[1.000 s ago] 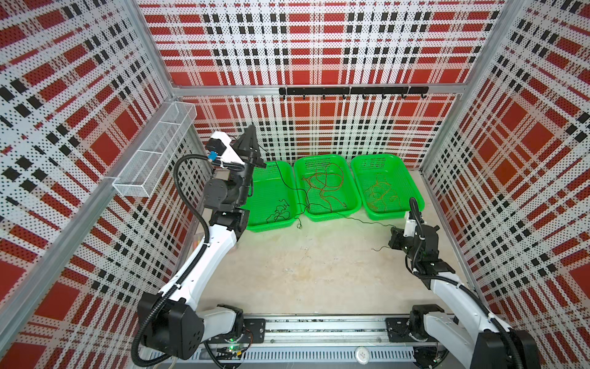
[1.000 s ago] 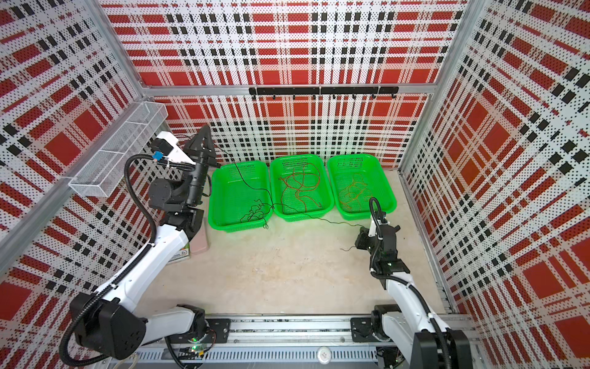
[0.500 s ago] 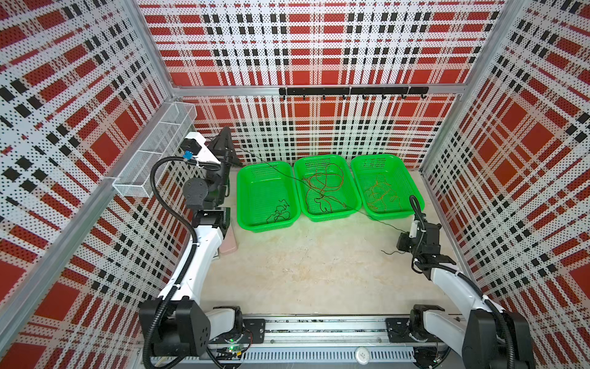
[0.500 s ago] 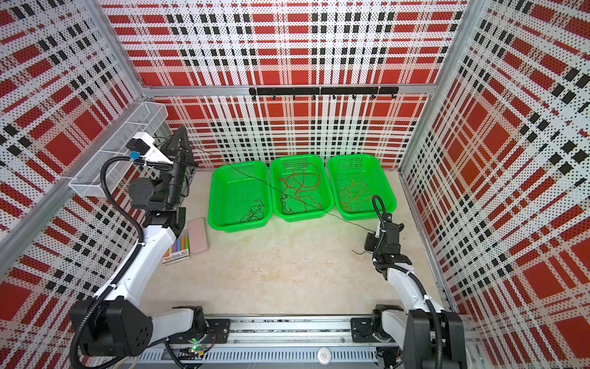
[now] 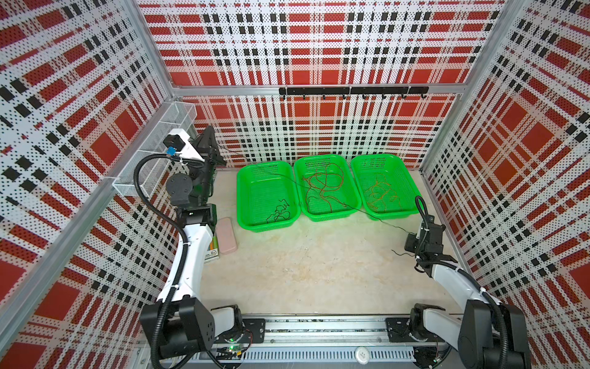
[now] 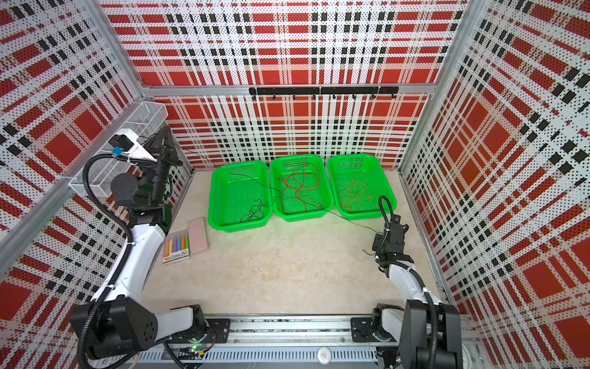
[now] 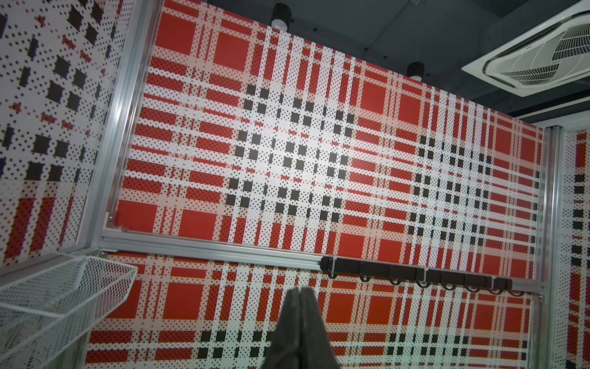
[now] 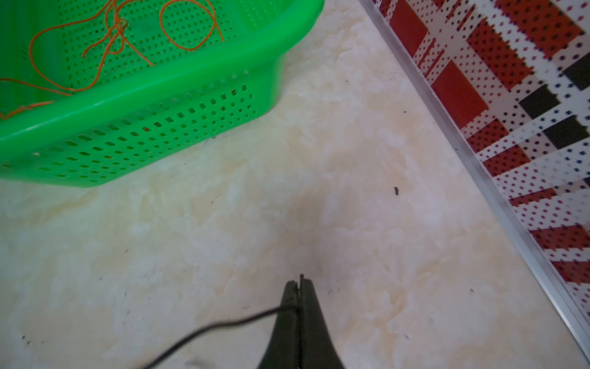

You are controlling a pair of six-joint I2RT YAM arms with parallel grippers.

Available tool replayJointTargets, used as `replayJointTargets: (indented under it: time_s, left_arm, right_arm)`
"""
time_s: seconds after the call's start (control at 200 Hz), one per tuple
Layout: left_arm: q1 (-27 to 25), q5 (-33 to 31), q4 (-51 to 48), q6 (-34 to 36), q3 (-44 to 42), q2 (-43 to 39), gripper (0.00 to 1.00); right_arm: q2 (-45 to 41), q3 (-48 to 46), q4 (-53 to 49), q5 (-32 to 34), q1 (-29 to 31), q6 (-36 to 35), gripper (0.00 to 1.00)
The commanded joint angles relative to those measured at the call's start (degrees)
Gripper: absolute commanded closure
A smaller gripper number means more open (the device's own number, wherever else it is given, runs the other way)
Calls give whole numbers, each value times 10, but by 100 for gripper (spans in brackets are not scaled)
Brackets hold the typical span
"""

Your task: Untangle the cables

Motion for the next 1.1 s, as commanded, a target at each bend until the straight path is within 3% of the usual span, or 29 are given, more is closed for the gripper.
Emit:
replayJointTargets:
  time_s: [0.0, 0.185, 0.436, 0.691, 1.097]
  left_arm:
    - [10, 11, -17, 18, 28, 4, 100]
    - [2, 43, -20, 9, 43, 21, 100]
    - [-68, 101, -45, 16, 68, 46, 100]
    - [-98, 80, -53, 31, 62, 87, 100]
    - [-128, 68, -18, 30, 35, 208, 100]
  right_arm:
    - [2, -12, 21, 42, -15, -11, 100]
    - [30, -9, 26, 12, -16, -11, 100]
    - [-39, -14, 36, -43, 16, -9, 100]
    - [-129, 48, -23, -48, 89, -11, 100]
    - [-189, 198, -86, -172, 119, -39, 100]
